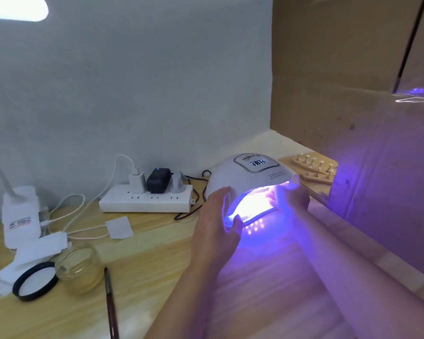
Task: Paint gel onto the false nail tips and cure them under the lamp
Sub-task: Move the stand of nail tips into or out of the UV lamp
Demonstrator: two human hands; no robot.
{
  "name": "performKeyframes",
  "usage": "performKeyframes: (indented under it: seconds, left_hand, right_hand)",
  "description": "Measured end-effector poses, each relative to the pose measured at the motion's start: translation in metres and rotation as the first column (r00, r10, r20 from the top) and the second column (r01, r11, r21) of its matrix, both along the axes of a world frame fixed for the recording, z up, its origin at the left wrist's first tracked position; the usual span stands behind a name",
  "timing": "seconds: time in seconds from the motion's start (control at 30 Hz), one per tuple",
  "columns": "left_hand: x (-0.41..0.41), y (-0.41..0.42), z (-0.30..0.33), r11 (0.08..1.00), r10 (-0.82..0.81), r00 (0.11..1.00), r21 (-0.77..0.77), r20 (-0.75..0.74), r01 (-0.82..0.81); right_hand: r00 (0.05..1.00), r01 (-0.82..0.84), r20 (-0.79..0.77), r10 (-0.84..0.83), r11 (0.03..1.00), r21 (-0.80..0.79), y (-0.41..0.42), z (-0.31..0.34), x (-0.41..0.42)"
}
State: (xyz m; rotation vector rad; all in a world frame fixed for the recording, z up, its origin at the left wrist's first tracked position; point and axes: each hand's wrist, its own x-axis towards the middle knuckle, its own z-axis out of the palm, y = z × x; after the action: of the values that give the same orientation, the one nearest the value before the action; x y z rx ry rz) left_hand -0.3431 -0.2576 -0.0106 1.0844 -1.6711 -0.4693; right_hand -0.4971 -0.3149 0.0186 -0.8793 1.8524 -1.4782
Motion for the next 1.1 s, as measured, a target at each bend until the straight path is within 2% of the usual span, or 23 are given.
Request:
performKeyframes:
  seconds: [0.03,0.07,0.17,0.27,0.37,0.4,0.47,0.53,0.67,0.8,0.97,1.1]
  left_hand:
    - [0.0,0.0,0.0,1.0,0.009,1.0,0.013,-0.009,-0.009]
    - [-0.001,-0.001,-0.001,1.0,0.012,1.0,0.023,-0.002,-0.012]
    - [-0.001,-0.001,-0.001,0.999,0.032,0.999,-0.003,0.025,-0.032]
    - [-0.001,0.0,-0.001,0.999,0.038,0.997,-0.011,0.072,-0.037]
    - [0.0,0.001,0.001,1.0,0.027,0.997,0.005,0.074,-0.028]
    - [-0.001,0.001,0.002,1.0,0.026,0.997,0.013,0.074,-0.027]
    - [-0.001,0.001,0.002,0.999,0.035,0.997,0.018,0.073,-0.036]
    - [0.0,0.0,0.001,0.999,0.033,0.997,0.029,0.066,-0.035]
    - [0.0,-0.001,-0.001,0.999,0.026,0.998,0.043,0.059,-0.029]
    - [-0.001,0.002,-0.001,0.997,0.008,1.0,0.07,0.022,-0.01]
    - [-0.002,0.004,-0.003,0.995,-0.003,0.998,0.103,-0.056,0.008]
    - [-0.002,0.005,-0.003,0.998,0.022,0.999,0.061,-0.036,-0.02]
  right_hand:
    - [0.998,-0.02,0.056,0.022,0.999,-0.032,0.004,-0.002,-0.003]
    - [0.998,-0.052,0.04,0.053,0.998,-0.028,0.011,-0.003,-0.006]
    - [0.983,-0.139,-0.123,0.138,0.99,-0.004,0.032,0.004,-0.02]
    - [0.93,-0.128,-0.364,0.052,0.974,-0.187,0.044,0.027,-0.023]
    - [0.865,-0.262,-0.496,0.074,0.91,-0.321,0.042,0.054,-0.014]
    - [0.809,-0.336,-0.574,0.127,0.901,-0.275,0.036,0.063,-0.008]
    - [0.657,-0.428,-0.707,0.264,0.902,-0.061,0.022,0.076,0.0]
    - [0.528,-0.462,-0.759,0.382,0.879,0.121,0.008,0.079,0.003]
    - [0.344,-0.392,-0.863,0.371,0.891,0.227,0.0,0.071,0.007]
    - [0.359,-0.32,-0.866,0.347,0.918,0.235,-0.001,0.07,0.01]
    - [0.333,-0.248,-0.881,0.337,0.932,0.263,-0.001,0.071,0.016]
    - [0.37,-0.191,-0.908,0.197,0.972,0.134,0.008,0.059,0.02]
